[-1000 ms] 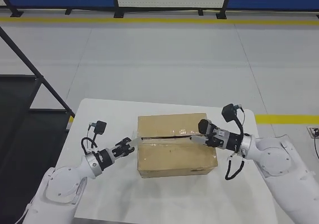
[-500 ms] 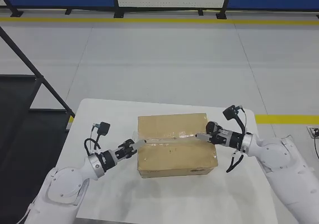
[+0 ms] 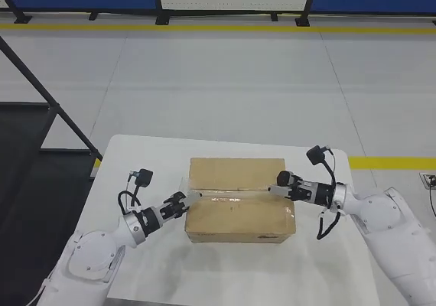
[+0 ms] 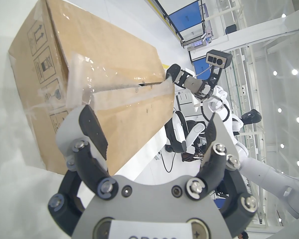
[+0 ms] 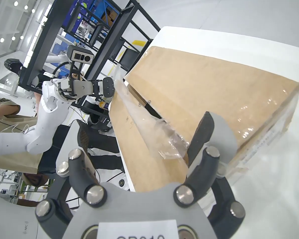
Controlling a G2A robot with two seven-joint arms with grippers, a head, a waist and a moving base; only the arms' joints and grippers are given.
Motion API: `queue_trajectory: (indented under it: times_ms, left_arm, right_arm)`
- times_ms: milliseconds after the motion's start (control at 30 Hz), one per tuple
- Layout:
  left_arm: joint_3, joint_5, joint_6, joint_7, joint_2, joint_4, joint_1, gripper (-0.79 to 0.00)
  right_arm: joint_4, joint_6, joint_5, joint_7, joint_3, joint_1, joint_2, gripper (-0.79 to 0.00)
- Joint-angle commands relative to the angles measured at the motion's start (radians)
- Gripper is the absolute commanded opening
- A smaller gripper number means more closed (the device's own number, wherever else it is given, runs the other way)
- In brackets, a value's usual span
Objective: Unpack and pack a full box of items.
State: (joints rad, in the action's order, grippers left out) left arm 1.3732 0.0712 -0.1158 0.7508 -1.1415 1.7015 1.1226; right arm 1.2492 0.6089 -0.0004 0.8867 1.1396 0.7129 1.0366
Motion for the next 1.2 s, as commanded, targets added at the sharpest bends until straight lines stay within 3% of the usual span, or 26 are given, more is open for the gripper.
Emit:
queue_trajectory:
  times_ms: [0,233,567,867,1167]
  left_arm:
    - [0.002,-0.002,-0.001,-0.005,0.001,0.001,0.005,0.0]
    - [0.002,-0.009,-0.006,-0.011,0.004,0.011,0.017,0.0]
    - [-0.031,-0.001,0.007,-0.009,0.003,0.009,-0.007,0.0]
    - [-0.045,0.0,0.012,-0.011,0.004,-0.001,-0.022,0.0]
    - [-0.065,-0.028,0.071,-0.004,0.002,-0.018,-0.049,0.0]
  right_arm:
    - [-0.008,-0.003,0.005,0.011,-0.012,-0.017,0.003,0.0]
    - [0.0,0.054,0.036,0.037,-0.034,-0.033,0.008,0.0]
    - [0.058,0.178,0.067,0.137,0.006,0.034,-0.019,0.0]
    - [0.185,0.144,-0.193,-0.064,0.074,0.148,-0.036,0.0]
    - [0.235,0.175,-0.22,-0.074,0.076,0.181,-0.045,0.0]
